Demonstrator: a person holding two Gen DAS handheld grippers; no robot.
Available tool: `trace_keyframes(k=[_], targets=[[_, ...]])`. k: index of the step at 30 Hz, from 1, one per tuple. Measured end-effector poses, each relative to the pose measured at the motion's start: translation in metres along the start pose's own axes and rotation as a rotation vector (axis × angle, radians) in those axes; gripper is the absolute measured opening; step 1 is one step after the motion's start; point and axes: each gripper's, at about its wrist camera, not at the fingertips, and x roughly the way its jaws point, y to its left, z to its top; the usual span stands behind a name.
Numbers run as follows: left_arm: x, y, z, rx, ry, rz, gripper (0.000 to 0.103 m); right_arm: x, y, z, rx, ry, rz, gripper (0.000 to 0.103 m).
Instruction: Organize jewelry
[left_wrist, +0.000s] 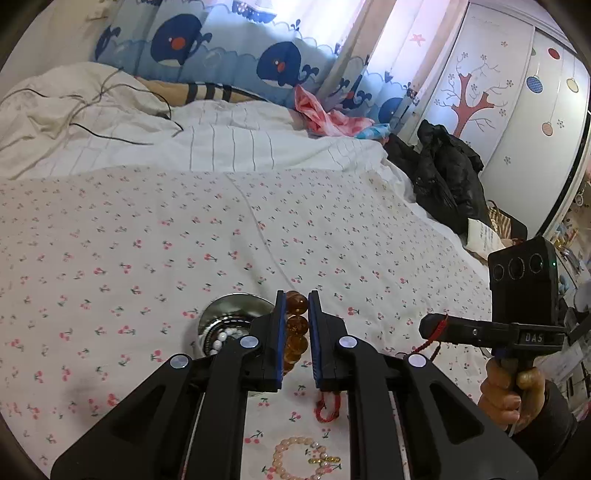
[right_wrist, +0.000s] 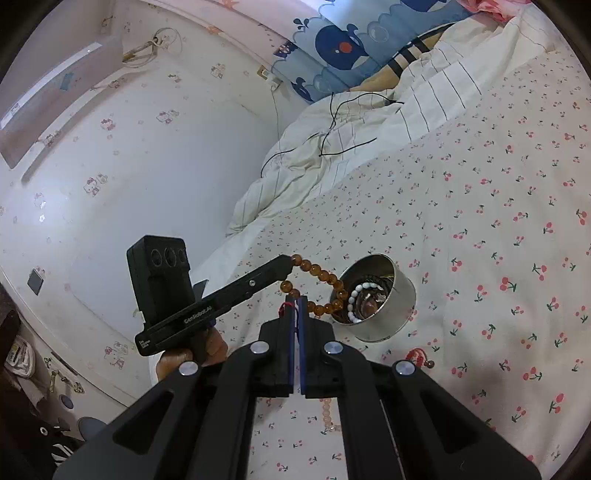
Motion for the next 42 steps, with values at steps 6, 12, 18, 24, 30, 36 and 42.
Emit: trace_keyframes(k=[6, 12, 18, 24, 30, 36, 42], targets=[[0.045, 0.012, -0.009, -0.004, 0.125, 0.052, 0.011, 0.004, -0.005, -0.002, 0.02, 0.007, 0.0, 0.002], [0.058, 0.015, -0.015, 0.03, 0.189, 0.196, 0.024, 0.01, -0.009, -0.004, 0.037, 0.012, -0.015, 0.002], [0.026, 0.012, -0.016, 0.021, 0.136, 0.197, 0.043, 0.016, -0.009, -0.002, 0.044, 0.006, -0.029, 0.002], [-0.009, 0.02, -0.027, -0.028, 0.079, 0.179, 0.051, 0.03, -0.006, 0.019, 0.078, -0.015, 0.017, 0.002], [-0.015, 0.049, -0.038, -0.13, 0.068, 0.158, 0.052, 0.079, -0.003, 0.036, 0.08, 0.01, 0.002, 0.003], [-0.014, 0.055, -0.039, -0.151, 0.062, 0.139, 0.052, 0.139, -0.006, 0.033, -0.156, 0.152, -0.404, 0.003], [-0.012, 0.05, -0.039, -0.146, 0.07, 0.129, 0.054, 0.143, 0.0, 0.022, -0.247, 0.192, -0.416, 0.063]])
